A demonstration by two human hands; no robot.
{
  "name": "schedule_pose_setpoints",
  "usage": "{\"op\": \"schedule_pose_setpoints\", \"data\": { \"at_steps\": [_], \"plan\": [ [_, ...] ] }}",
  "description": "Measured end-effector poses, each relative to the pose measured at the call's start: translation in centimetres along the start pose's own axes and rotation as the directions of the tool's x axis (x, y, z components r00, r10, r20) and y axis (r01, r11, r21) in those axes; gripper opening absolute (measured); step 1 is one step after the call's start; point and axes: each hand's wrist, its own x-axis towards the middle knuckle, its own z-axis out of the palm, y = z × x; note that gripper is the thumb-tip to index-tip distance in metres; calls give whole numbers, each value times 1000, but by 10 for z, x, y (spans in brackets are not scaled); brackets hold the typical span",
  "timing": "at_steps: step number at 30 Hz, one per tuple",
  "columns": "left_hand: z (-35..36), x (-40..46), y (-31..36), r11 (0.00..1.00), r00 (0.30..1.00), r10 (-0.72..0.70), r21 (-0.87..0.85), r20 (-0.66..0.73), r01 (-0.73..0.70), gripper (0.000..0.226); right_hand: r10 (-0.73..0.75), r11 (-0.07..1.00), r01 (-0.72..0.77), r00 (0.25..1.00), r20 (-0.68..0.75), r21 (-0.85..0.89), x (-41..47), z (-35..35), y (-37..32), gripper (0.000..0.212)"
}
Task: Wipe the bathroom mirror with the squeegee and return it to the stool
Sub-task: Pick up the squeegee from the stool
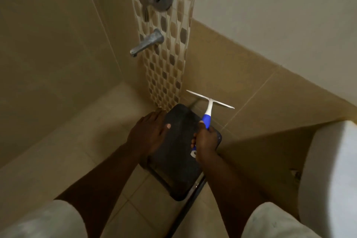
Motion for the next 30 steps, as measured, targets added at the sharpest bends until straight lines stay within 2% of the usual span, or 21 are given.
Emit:
{"op": "schedule_pose_setpoints", "data": {
  "at_steps": [9, 15, 21, 30],
  "plan": [
    [-78, -28, 53, 997, 990, 77, 29, -118, -75, 57, -135, 989, 130, 987, 84, 69, -67, -41, -66, 12],
    [-133, -59, 90, 991, 970, 125, 75, -209, -112, 56, -215, 976, 210, 970, 113, 54, -118, -71, -111, 20],
    [-187, -95, 133, 973, 921, 212, 159, -327, -168, 53, -401, 916, 398, 912, 86, 47, -164, -90, -149, 27],
    [-260, -142, 186, 962, 879, 253, 202, -404, -184, 57, -567, 822, 560, 821, 70, 104, -237, -123, -220, 22]
  ]
}}
